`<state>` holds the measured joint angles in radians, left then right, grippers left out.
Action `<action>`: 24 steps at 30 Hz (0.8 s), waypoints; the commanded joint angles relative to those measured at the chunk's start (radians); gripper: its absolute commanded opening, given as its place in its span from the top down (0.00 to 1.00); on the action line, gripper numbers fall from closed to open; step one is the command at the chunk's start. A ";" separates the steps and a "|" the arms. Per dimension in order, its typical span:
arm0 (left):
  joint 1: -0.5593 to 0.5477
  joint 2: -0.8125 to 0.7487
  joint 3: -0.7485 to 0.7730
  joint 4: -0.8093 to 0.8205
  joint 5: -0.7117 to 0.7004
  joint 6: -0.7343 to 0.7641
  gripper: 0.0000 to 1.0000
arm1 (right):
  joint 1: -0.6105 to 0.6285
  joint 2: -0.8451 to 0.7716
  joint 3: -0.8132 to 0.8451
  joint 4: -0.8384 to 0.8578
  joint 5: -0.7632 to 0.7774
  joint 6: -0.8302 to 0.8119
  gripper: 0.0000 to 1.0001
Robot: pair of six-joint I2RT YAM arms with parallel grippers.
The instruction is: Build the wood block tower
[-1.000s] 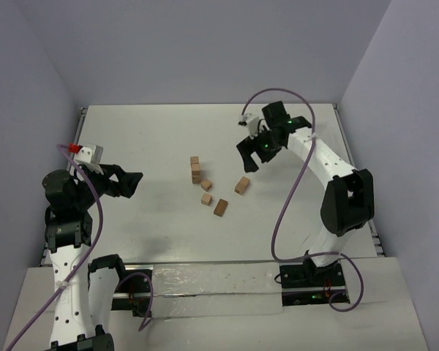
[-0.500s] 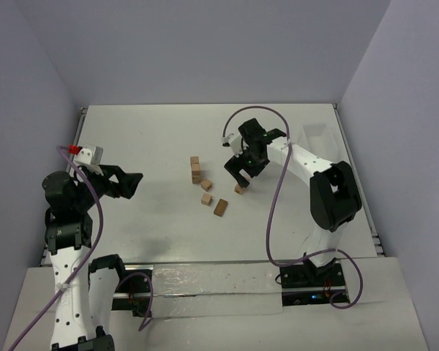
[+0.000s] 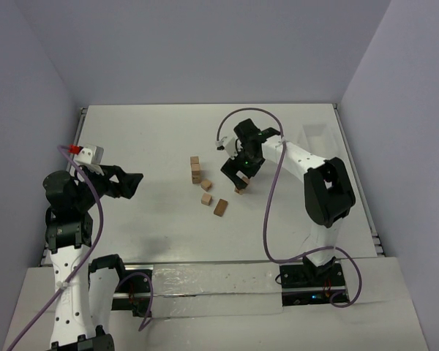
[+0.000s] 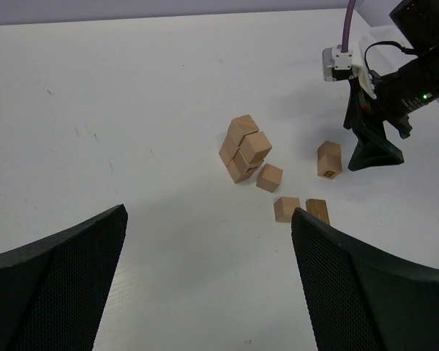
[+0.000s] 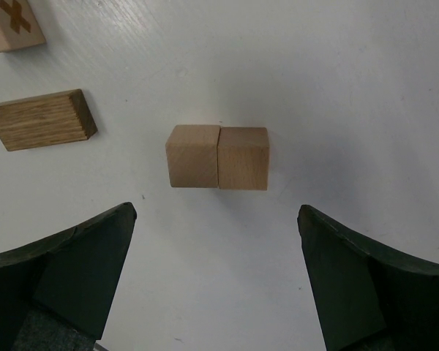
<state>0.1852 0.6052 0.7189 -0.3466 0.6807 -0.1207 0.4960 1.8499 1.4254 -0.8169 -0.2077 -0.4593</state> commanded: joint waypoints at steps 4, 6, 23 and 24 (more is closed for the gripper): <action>0.007 -0.001 0.001 0.041 0.015 -0.007 0.01 | 0.013 0.045 0.048 -0.006 0.008 -0.025 0.00; 0.008 0.001 0.003 0.044 0.017 -0.008 0.01 | 0.013 0.057 0.048 -0.003 0.011 -0.024 0.00; 0.007 0.007 0.004 0.043 0.019 -0.005 0.01 | 0.015 0.129 0.073 0.041 0.013 -0.019 0.00; 0.007 0.008 0.005 0.044 0.017 -0.004 0.01 | 0.013 0.136 0.079 0.039 0.011 -0.019 0.00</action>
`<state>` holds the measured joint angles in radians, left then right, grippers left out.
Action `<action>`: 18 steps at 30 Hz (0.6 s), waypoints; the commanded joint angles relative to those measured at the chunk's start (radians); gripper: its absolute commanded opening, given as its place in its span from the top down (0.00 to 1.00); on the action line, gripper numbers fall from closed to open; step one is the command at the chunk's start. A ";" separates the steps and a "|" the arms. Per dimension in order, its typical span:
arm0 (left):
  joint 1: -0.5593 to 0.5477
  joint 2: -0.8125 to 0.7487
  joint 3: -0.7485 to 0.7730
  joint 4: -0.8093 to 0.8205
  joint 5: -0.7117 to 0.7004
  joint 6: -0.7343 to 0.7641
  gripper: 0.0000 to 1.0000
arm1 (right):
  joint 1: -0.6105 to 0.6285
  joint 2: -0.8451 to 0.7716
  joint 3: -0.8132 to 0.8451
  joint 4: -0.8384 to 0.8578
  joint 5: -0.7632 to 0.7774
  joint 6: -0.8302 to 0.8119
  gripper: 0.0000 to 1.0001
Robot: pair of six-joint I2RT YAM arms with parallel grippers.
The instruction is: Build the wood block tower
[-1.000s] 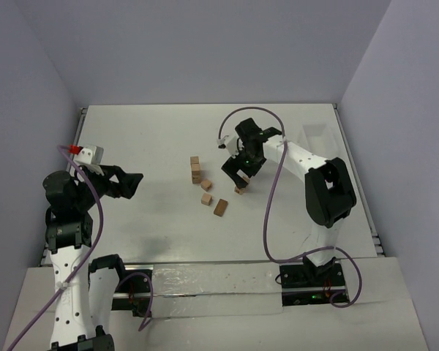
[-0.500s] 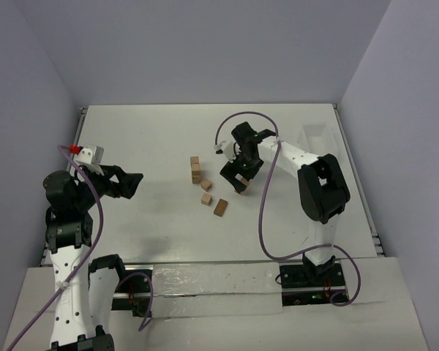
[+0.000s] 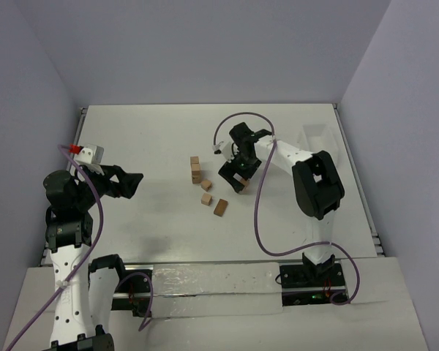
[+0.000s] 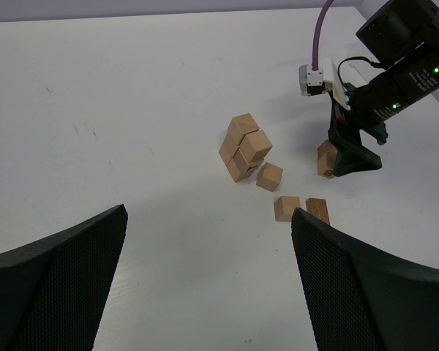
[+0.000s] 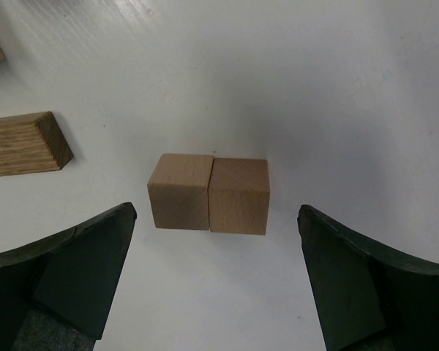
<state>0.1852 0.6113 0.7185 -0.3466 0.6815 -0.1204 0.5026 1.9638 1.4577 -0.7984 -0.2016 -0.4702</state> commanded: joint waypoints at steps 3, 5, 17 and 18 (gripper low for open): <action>0.007 0.005 0.007 0.043 0.016 0.001 0.01 | 0.007 0.030 0.052 0.021 -0.001 -0.010 0.00; 0.007 0.008 0.007 0.040 0.015 0.003 0.01 | 0.008 0.036 0.052 0.018 -0.001 -0.013 0.00; 0.007 0.007 -0.001 0.046 0.016 0.002 0.01 | 0.008 0.043 0.028 0.011 -0.015 -0.031 0.21; 0.007 0.007 -0.001 0.046 0.015 0.002 0.01 | 0.008 0.044 0.026 0.008 -0.018 -0.034 0.22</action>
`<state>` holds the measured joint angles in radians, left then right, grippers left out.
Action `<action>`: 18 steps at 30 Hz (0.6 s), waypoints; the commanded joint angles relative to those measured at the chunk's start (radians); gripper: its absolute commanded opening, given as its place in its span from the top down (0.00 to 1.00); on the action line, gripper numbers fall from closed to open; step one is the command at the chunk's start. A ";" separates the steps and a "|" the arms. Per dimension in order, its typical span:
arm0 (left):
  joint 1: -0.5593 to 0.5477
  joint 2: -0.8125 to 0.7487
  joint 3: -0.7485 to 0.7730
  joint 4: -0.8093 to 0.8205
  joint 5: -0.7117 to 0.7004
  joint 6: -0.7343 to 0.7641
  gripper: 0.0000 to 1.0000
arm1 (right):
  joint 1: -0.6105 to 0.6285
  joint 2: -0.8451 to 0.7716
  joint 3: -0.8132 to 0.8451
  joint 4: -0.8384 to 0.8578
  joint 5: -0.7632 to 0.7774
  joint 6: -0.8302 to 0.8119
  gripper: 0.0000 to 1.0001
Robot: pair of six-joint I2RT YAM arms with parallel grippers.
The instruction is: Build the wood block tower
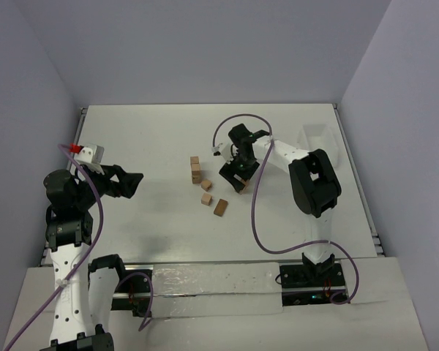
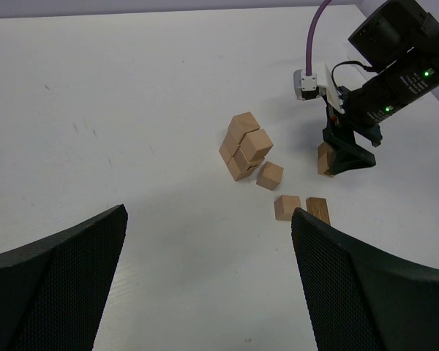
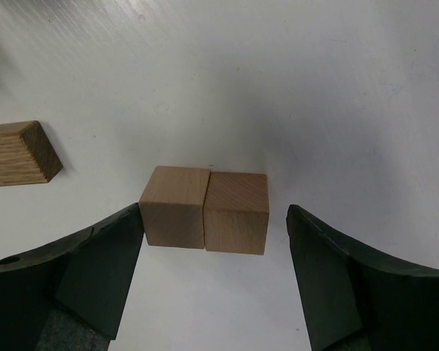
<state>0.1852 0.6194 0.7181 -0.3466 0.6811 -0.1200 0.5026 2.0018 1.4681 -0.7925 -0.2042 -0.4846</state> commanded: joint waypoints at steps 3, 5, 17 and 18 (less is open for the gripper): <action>0.008 -0.001 0.000 0.047 0.015 0.002 0.01 | 0.008 0.006 0.012 -0.004 -0.026 -0.025 0.26; 0.007 0.000 0.000 0.047 0.015 0.002 0.01 | 0.008 0.006 0.014 -0.010 -0.029 -0.029 0.33; 0.007 -0.001 0.003 0.043 0.022 0.010 0.01 | 0.007 -0.054 0.121 -0.198 -0.032 -0.174 0.76; 0.007 -0.001 0.002 0.042 0.038 0.011 0.01 | 0.007 -0.054 0.161 -0.246 -0.036 -0.199 0.81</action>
<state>0.1852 0.6231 0.7147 -0.3462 0.6814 -0.1191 0.5026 2.0011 1.5025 -0.8874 -0.2265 -0.5635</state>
